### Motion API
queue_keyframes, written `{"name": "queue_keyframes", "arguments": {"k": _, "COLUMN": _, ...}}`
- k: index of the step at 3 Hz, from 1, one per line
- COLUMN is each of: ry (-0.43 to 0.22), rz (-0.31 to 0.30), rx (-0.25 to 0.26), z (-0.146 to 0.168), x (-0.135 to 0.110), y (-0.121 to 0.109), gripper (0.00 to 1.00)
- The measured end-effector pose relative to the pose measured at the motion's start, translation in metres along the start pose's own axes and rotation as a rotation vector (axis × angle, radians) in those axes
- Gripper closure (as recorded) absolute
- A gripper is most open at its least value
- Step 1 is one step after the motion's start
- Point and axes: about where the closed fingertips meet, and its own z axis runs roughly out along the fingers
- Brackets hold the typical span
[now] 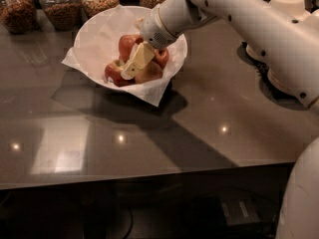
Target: Pick apple from white bowl
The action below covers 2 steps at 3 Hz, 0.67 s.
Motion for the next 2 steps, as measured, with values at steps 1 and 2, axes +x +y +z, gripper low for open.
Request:
{"name": "queue_keyframes", "arguments": {"k": 1, "ry": 0.013, "rz": 0.011, "rx": -0.017, "z": 0.0074, "x": 0.0069, "y": 0.0017, "gripper": 0.13}}
{"name": "queue_keyframes", "arguments": {"k": 2, "ry": 0.014, "rz": 0.013, "rx": -0.019, "z": 0.008, "x": 0.0078, "y": 0.0022, "gripper": 0.32}}
